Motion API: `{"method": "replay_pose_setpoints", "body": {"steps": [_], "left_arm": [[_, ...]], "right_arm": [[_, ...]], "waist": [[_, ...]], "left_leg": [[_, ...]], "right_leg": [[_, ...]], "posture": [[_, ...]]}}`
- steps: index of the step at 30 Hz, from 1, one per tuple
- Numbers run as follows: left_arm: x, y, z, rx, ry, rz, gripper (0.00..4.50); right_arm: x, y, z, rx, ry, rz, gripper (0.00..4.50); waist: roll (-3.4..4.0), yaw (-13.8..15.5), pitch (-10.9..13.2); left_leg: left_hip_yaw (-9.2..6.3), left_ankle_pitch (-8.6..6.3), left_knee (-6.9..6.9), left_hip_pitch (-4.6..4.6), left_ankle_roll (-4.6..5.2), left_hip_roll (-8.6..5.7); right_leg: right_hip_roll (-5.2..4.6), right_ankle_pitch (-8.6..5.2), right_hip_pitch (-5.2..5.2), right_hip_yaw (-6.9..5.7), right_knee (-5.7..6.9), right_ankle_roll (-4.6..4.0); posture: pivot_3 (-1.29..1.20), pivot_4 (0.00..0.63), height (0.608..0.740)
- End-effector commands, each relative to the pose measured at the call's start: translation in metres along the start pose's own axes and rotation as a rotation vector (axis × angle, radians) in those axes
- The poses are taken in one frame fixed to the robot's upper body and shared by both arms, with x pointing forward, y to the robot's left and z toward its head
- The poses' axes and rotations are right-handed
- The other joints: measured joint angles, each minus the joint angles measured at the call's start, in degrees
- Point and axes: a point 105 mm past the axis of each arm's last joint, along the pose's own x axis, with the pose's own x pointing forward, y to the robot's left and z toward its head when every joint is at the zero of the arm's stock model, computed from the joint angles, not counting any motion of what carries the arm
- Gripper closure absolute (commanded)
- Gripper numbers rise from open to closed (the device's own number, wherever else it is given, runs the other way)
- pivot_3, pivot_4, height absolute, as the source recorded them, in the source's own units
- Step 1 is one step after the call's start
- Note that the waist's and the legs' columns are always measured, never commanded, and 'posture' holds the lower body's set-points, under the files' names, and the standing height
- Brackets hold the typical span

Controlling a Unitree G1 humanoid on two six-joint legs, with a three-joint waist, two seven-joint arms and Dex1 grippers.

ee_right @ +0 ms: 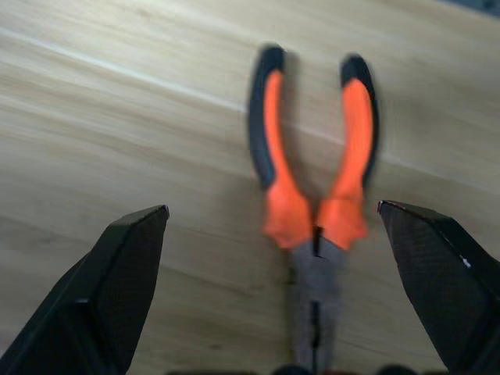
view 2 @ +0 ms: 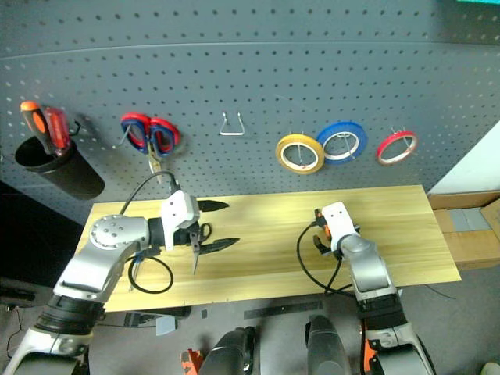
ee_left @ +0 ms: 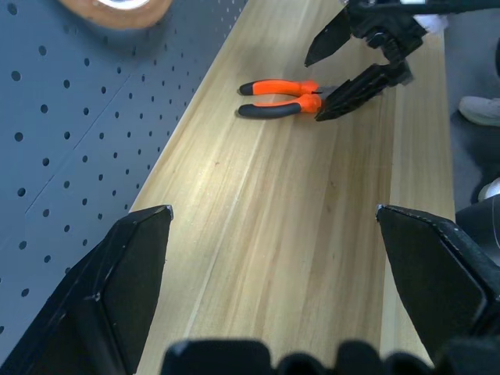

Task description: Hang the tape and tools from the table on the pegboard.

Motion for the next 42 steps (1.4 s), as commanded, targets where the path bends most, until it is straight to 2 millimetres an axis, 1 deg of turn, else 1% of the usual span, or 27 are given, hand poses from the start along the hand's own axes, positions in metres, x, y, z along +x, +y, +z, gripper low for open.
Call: {"method": "replay_pose_setpoints", "body": {"steps": [1, 11, 15, 18, 20, 22, 26, 27, 28, 31, 35, 38, 39, 41, 42], "left_arm": [[0.0, 0.0, 0.005, 0.031, -0.019, 0.004, 0.0], [0.003, -0.003, 0.003, 0.027, -0.026, 0.008, 0.0], [0.003, -0.003, 0.003, 0.029, -0.026, 0.012, 0.0], [0.002, -0.003, 0.002, 0.027, -0.025, 0.016, 0.0], [0.002, -0.003, 0.001, 0.024, -0.024, 0.018, 0.0], [0.001, -0.003, -0.001, 0.013, -0.021, 0.026, 0.0], [-0.004, -0.005, -0.005, -0.016, -0.017, 0.045, 0.0], [-0.005, -0.005, -0.005, -0.022, -0.018, 0.047, 0.0], [-0.006, -0.006, -0.006, -0.033, -0.02, 0.054, 0.0], [-0.014, -0.009, -0.006, -0.09, -0.044, 0.073, 0.0], [-0.023, -0.019, -0.004, -0.128, -0.062, 0.072, 0.0], [-0.031, -0.021, -0.004, -0.148, -0.066, 0.097, 0.0], [-0.034, -0.02, -0.004, -0.154, -0.071, 0.113, 0.0], [-0.039, -0.019, -0.004, -0.171, -0.079, 0.139, 0.0], [-0.041, -0.018, -0.003, -0.174, -0.09, 0.153, 0.0]], "right_arm": [[0.008, -0.01, 0.005, -0.005, -0.018, -0.023, 0.03], [0.031, -0.019, 0.007, 0.039, 0.033, 0.0, 0.03], [0.036, -0.023, 0.002, 0.057, 0.07, 0.003, 0.03], [0.038, -0.022, -0.003, 0.069, 0.099, 0.026, 0.03], [0.038, -0.021, -0.007, 0.053, 0.108, 0.033, 0.42], [0.038, -0.018, -0.009, 0.031, 0.111, 0.045, 0.95], [0.036, -0.01, -0.005, -0.058, 0.073, 0.051, 2.37], [0.036, -0.008, -0.003, -0.06, 0.059, 0.048, 2.62], [0.035, -0.007, -0.001, -0.06, 0.051, 0.046, 2.64], [0.027, -0.003, 0.013, -0.069, -0.029, 0.038, 2.64], [0.0, 0.014, 0.027, -0.044, -0.126, 0.075, 2.64], [-0.03, 0.031, 0.035, -0.058, -0.204, 0.111, 2.64], [-0.042, 0.038, 0.037, -0.077, -0.23, 0.123, 2.64], [-0.063, 0.049, 0.039, -0.146, -0.278, 0.138, 2.64], [-0.073, 0.058, 0.04, -0.186, -0.305, 0.159, 2.64]], "waist": [[0.0, -0.3, 0.0], [0.0, -0.7, 0.0], [0.0, -0.9, 0.0], [0.0, -1.0, 0.0], [-0.01, -1.0, -0.1], [0.0, -1.1, -0.1], [-0.01, -1.1, -0.2], [-0.01, -1.2, -0.2], [-0.01, -1.2, -0.2], [-0.01, -1.2, -0.2], [0.0, -1.2, -0.2], [0.0, -0.8, -0.2], [0.01, -0.7, -0.2], [0.02, -0.4, -0.2], [0.01, -0.3, -0.2]], "left_leg": [[0.01, 0.0, 0.0, 0.0, 0.0, 0.0], [0.03, 0.01, 0.04, 0.02, -0.01, 0.0], [0.04, 0.01, 0.06, 0.02, -0.02, 0.0], [0.04, 0.01, 0.06, 0.02, -0.02, 0.01], [0.04, 0.01, 0.07, 0.02, -0.02, 0.01], [0.04, 0.01, 0.07, 0.03, -0.02, 0.01], [0.03, 0.01, 0.12, 0.06, -0.02, 0.01], [0.03, 0.01, 0.13, 0.07, -0.02, 0.0], [0.03, 0.01, 0.15, 0.08, -0.02, 0.0], [0.0, 0.01, 0.17, 0.08, 0.0, 0.0], [0.0, 0.02, 0.16, 0.04, -0.02, 0.02], [-0.07, 0.0, 0.15, 0.04, 0.03, 0.02], [-0.07, -0.02, 0.15, 0.05, 0.06, 0.04], [-0.07, -0.05, 0.15, 0.07, 0.11, 0.05], [-0.07, -0.05, 0.15, 0.07, 0.11, 0.05]], "right_leg": [[0.0, 0.0, 0.0, 0.01, 0.0, 0.0], [0.0, 0.0, -0.01, 0.03, 0.09, 0.0], [0.0, 0.0, 0.0, 0.04, 0.1, 0.0], [0.0, 0.01, 0.01, 0.03, 0.11, 0.0], [0.0, 0.01, 0.01, 0.04, 0.12, 0.0], [0.0, 0.01, 0.01, 0.04, 0.14, 0.0], [-0.01, 0.0, -0.02, 0.04, 0.35, 0.0], [-0.01, 0.0, -0.02, 0.05, 0.38, 0.0], [-0.01, 0.0, -0.03, 0.05, 0.41, 0.0], [0.0, 0.0, -0.05, 0.05, 0.51, 0.0], [0.0, 0.0, -0.17, 0.1, 0.61, 0.0], [0.0, 0.0, -0.21, 0.17, 0.62, 0.0], [0.01, 0.0, -0.21, 0.19, 0.63, 0.0], [0.02, -0.01, -0.22, 0.19, 0.66, -0.01], [0.02, -0.01, -0.21, 0.19, 0.68, -0.01]], "posture": [[-0.13, 0.229, 0.74], [-0.13, 0.228, 0.74], [-0.13, 0.226, 0.74], [-0.13, 0.225, 0.74], [-0.13, 0.224, 0.74], [-0.13, 0.223, 0.74], [-0.14, 0.22, 0.74], [-0.14, 0.219, 0.74], [-0.14, 0.218, 0.74], [-0.13, 0.215, 0.74], [-0.12, 0.214, 0.74], [-0.11, 0.212, 0.74], [-0.11, 0.212, 0.74], [-0.11, 0.212, 0.74], [-0.11, 0.212, 0.74]]}}
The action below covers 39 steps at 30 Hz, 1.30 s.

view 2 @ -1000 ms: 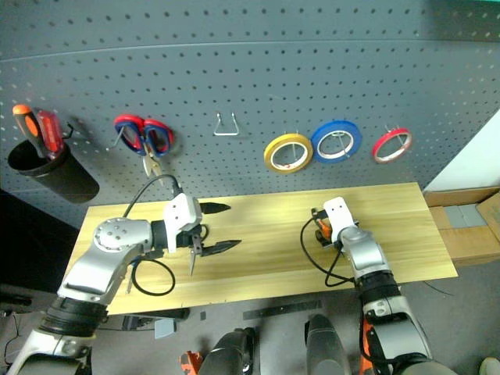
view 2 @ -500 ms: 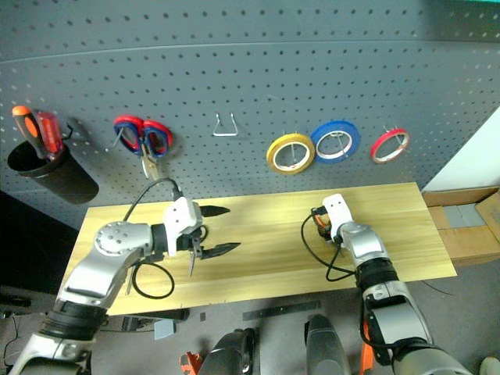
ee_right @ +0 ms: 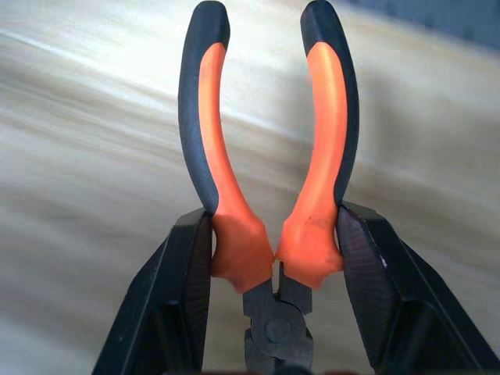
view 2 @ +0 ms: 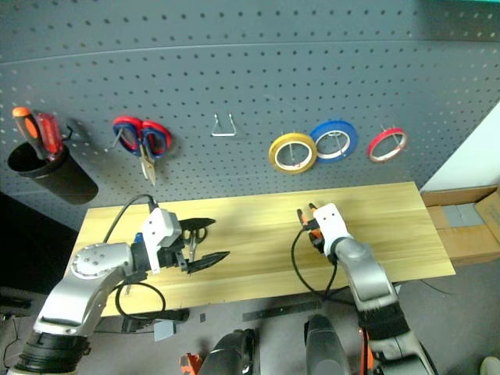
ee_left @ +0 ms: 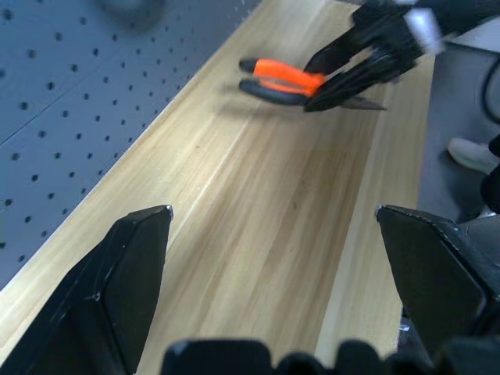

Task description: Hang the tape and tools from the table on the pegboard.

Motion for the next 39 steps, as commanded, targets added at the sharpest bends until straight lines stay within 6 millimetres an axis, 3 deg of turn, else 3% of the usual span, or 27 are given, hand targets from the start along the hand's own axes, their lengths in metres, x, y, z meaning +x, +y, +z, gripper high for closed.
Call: {"method": "replay_pose_setpoints", "body": {"steps": [1, 5, 12, 15, 20, 31, 39], "left_arm": [[-0.012, 0.005, 0.015, 0.002, -0.063, 0.061, 0.0], [-0.023, 0.014, 0.021, -0.032, -0.122, 0.148, 0.0], [-0.036, 0.022, 0.031, -0.091, -0.199, 0.256, 0.0], [-0.041, 0.026, 0.036, -0.11, -0.227, 0.297, 0.0], [-0.061, 0.037, 0.041, -0.121, -0.293, 0.424, 0.0], [-0.06, 0.032, 0.052, -0.107, -0.351, 0.403, 0.0], [-0.053, 0.032, 0.063, -0.091, -0.388, 0.394, 0.0]], "right_arm": [[-0.033, 0.032, 0.032, -0.132, -0.152, 0.067, 2.64], [-0.053, 0.055, 0.063, -0.152, -0.292, 0.093, 2.64], [-0.051, 0.043, 0.151, -0.154, -0.583, -0.013, 2.64], [-0.048, 0.04, 0.176, -0.137, -0.65, -0.022, 2.64], [-0.054, 0.053, 0.23, -0.133, -0.849, 0.044, 2.64], [-0.054, 0.078, 0.305, -0.088, -1.076, 0.13, 2.64], [-0.037, 0.083, 0.331, -0.118, -1.172, 0.142, 2.64]], "waist": [[-0.02, 0.2, 0.0], [-0.06, 0.2, 0.0], [-0.23, 0.9, -0.2], [-0.3, 1.5, -0.2], [-0.39, 1.8, -0.3], [-0.67, 2.3, -0.7], [-0.85, 3.3, -0.8]], "left_leg": [[0.01, 0.0, 0.0, 0.0, 0.0, 0.0], [0.01, 0.0, 0.02, 0.04, -0.01, 0.01], [-0.04, 0.16, 0.0, 0.13, -0.22, 0.05], [-0.05, 0.21, -0.02, 0.11, -0.3, 0.12], [-0.01, 0.3, -0.08, 0.06, -0.46, 0.23], [0.12, 0.36, -0.16, 0.08, -0.65, 0.63], [0.11, 0.45, -0.18, 0.09, -0.8, 0.78]], "right_leg": [[0.0, 0.0, 0.0, 0.0, 0.0, 0.0], [0.0, 0.0, 0.03, -0.01, 0.02, 0.0], [0.05, 0.1, 0.08, -0.2, 0.11, -0.16], [0.11, 0.12, 0.06, -0.22, 0.1, -0.2], [0.14, 0.12, -0.01, -0.21, 0.0, -0.22], [0.55, 0.23, -0.09, -0.26, -0.01, -0.47], [0.78, 0.31, -0.12, -0.26, 0.01, -0.61]], "posture": [[-0.11, 0.212, 0.74], [-0.1, 0.213, 0.74], [-0.07, 0.21, 0.74], [-0.04, 0.206, 0.74], [-0.01, 0.194, 0.74], [0.04, 0.168, 0.74], [0.08, 0.164, 0.74]]}}
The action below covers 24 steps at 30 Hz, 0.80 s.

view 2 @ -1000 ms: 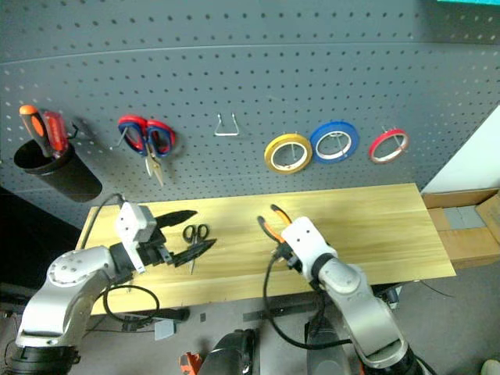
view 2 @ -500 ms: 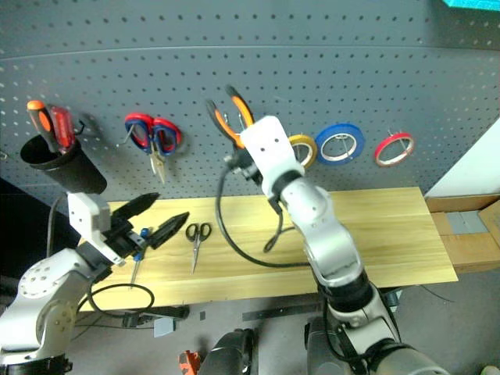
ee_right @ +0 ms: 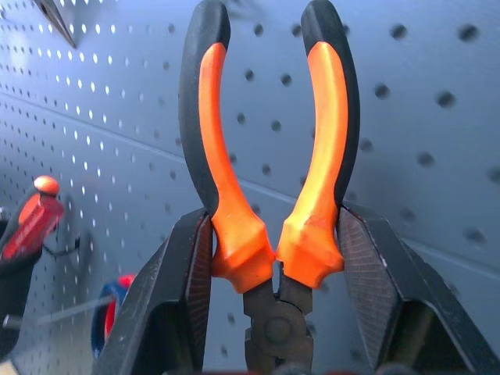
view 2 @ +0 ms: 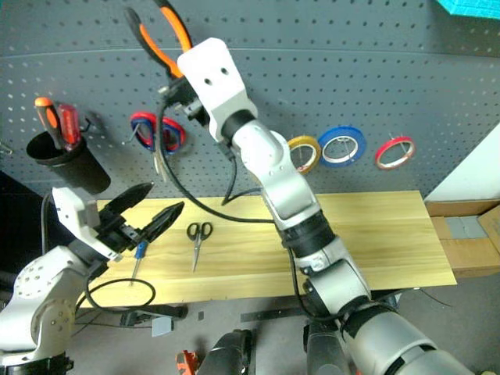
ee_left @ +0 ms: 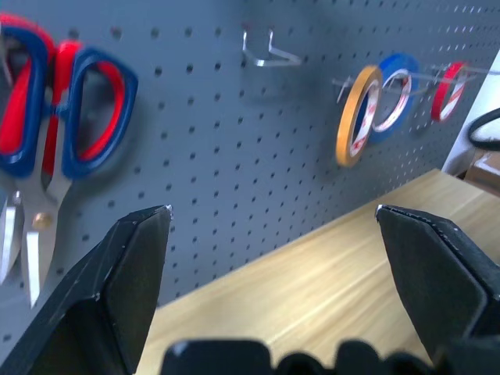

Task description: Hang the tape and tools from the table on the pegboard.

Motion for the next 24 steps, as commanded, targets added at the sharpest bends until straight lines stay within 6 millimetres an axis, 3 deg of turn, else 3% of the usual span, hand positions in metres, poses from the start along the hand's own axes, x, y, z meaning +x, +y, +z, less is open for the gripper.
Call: {"method": "replay_pose_setpoints", "body": {"steps": [1, 6, 12, 19, 24], "left_arm": [[0.004, -0.006, 0.014, 0.034, -0.052, -0.022, 0.0], [0.011, -0.01, 0.017, 0.042, -0.068, -0.037, 0.0], [0.016, -0.011, 0.018, 0.049, -0.081, -0.045, 0.0], [0.019, -0.012, 0.018, 0.057, -0.088, -0.049, 0.0], [0.019, -0.009, 0.021, 0.062, -0.098, -0.044, 0.0]], "right_arm": [[0.013, 0.004, 0.022, 0.002, -0.123, -0.001, 2.64], [0.019, 0.005, 0.0, -0.022, -0.105, -0.014, 2.64], [0.008, 0.001, -0.029, -0.109, -0.093, -0.013, 2.64], [0.003, -0.004, -0.035, -0.127, -0.111, -0.031, 2.64], [0.002, -0.008, -0.027, -0.108, -0.145, -0.052, 2.64]], "waist": [[-0.01, 0.1, 0.0], [-0.03, 0.4, 0.0], [-0.03, 0.4, 0.0], [-0.03, 0.4, 0.0], [-0.03, 0.4, 0.0]], "left_leg": [[0.0, 0.0, 0.0, 0.0, -0.01, 0.0], [-0.02, 0.03, -0.02, -0.01, -0.05, 0.01], [-0.01, 0.04, -0.03, -0.02, -0.07, 0.01], [-0.02, 0.05, -0.04, -0.01, -0.1, 0.03], [-0.04, 0.07, -0.04, -0.01, -0.13, 0.04]], "right_leg": [[0.0, 0.0, 0.0, 0.0, 0.0, 0.0], [0.03, 0.0, -0.02, 0.0, 0.01, -0.01], [0.04, 0.0, -0.04, 0.02, 0.0, -0.01], [0.07, 0.0, -0.06, 0.03, 0.03, -0.02], [0.09, 0.01, -0.06, 0.03, 0.04, -0.03]], "posture": [[0.08, 0.164, 0.74], [0.1, 0.164, 0.74], [0.11, 0.169, 0.74], [0.11, 0.169, 0.74], [0.1, 0.166, 0.74]]}}
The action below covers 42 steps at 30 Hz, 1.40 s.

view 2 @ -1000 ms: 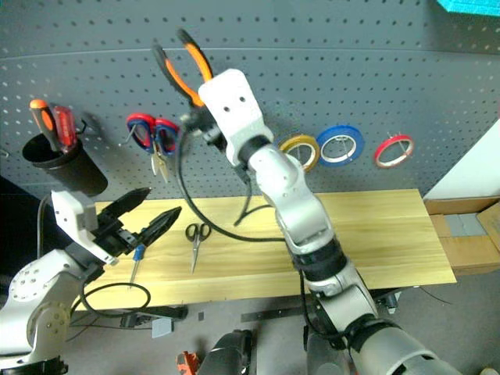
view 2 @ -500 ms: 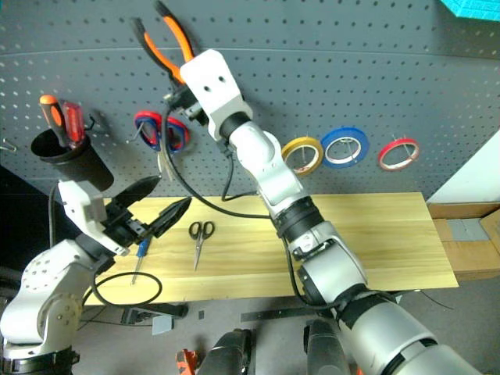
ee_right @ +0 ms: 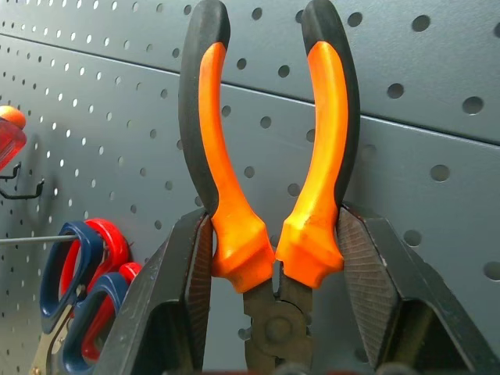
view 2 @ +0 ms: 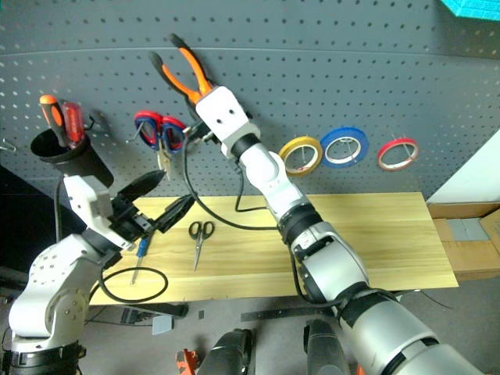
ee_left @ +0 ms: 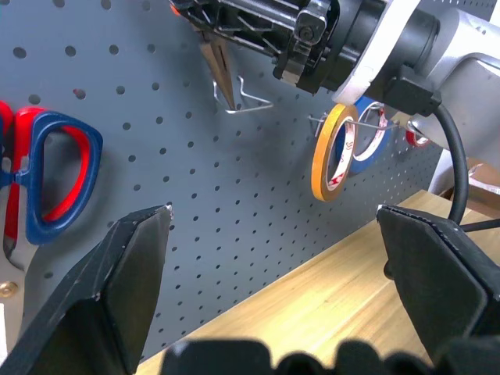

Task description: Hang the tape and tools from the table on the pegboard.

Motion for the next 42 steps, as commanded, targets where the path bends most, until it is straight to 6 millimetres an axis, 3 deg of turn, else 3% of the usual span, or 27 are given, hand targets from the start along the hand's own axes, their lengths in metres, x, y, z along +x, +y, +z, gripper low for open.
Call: {"method": "replay_pose_setpoints", "body": {"steps": [1, 6, 11, 24, 26, 30, 35, 38, 42], "left_arm": [[0.001, 0.002, 0.009, 0.031, -0.035, 0.001, 0.0], [0.004, 0.001, 0.008, 0.04, -0.04, -0.002, 0.0], [0.004, 0.003, 0.007, 0.051, -0.035, 0.003, 0.0], [0.01, 0.008, 0.001, 0.08, -0.015, 0.024, 0.0], [0.01, 0.008, -0.002, 0.08, -0.003, 0.028, 0.0], [0.009, 0.01, -0.008, 0.09, 0.031, 0.052, 0.0], [0.002, 0.013, -0.022, 0.081, 0.095, 0.096, 0.0], [-0.006, 0.014, -0.037, 0.042, 0.163, 0.139, 0.0], [-0.013, 0.007, -0.055, -0.026, 0.242, 0.141, 0.0]], "right_arm": [[0.006, -0.006, 0.027, 0.002, -0.114, -0.027, 2.64], [-0.007, -0.007, -0.002, -0.015, -0.029, -0.036, 2.64], [-0.015, -0.007, -0.014, -0.05, 0.002, -0.039, 2.64], [-0.03, -0.035, -0.051, -0.065, 0.195, -0.161, 2.64], [-0.031, -0.036, -0.054, -0.056, 0.217, -0.169, 1.89], [-0.034, -0.036, -0.052, -0.077, 0.222, -0.17, 0.74], [-0.049, -0.039, -0.033, -0.055, 0.189, -0.18, 0.74], [-0.07, -0.038, -0.017, -0.035, 0.205, -0.15, 0.74], [-0.102, -0.032, -0.009, 0.051, 0.323, -0.048, 0.74]], "waist": [[0.0, 0.0, 0.0], [-0.02, 0.1, 0.0], [-0.02, 0.2, 0.0], [-0.02, 0.2, 0.0], [-0.02, 0.2, -0.1], [-0.02, 0.7, -0.1], [-0.02, 1.2, -0.1], [0.01, 1.2, -0.1], [0.01, 1.2, -0.1]], "left_leg": [[0.0, 0.0, 0.0, 0.0, 0.0, 0.0], [0.0, 0.01, 0.0, 0.0, -0.01, 0.0], [0.01, 0.01, 0.01, 0.0, -0.03, 0.0], [-0.02, 0.08, 0.04, 0.01, -0.12, 0.01], [-0.04, 0.09, 0.04, 0.04, -0.14, 0.03], [-0.08, 0.13, 0.04, 0.11, -0.13, 0.07], [-0.15, 0.18, 0.04, 0.13, -0.05, 0.13], [-0.17, 0.17, 0.01, 0.09, -0.05, 0.14], [-0.16, 0.15, -0.05, 0.02, -0.02, 0.14]], "right_leg": [[0.0, 0.0, 0.0, 0.0, 0.0, 0.0], [0.01, 0.0, 0.0, 0.0, 0.01, 0.0], [0.01, 0.0, 0.0, 0.01, 0.0, -0.01], [0.04, 0.04, 0.01, 0.0, 0.07, -0.06], [0.06, 0.05, 0.04, -0.01, 0.09, -0.09], [0.12, 0.15, 0.09, -0.03, 0.12, -0.23], [0.21, 0.25, 0.11, -0.08, 0.14, -0.35], [0.22, 0.24, 0.08, -0.07, 0.1, -0.34], [0.22, 0.23, 0.04, -0.08, -0.02, -0.33]], "posture": [[0.11, 0.165, 0.74], [0.11, 0.161, 0.74], [0.1, 0.161, 0.74], [0.08, 0.169, 0.74], [0.08, 0.17, 0.74], [0.08, 0.173, 0.74], [0.08, 0.18, 0.74], [0.07, 0.185, 0.74], [0.06, 0.193, 0.74]]}}
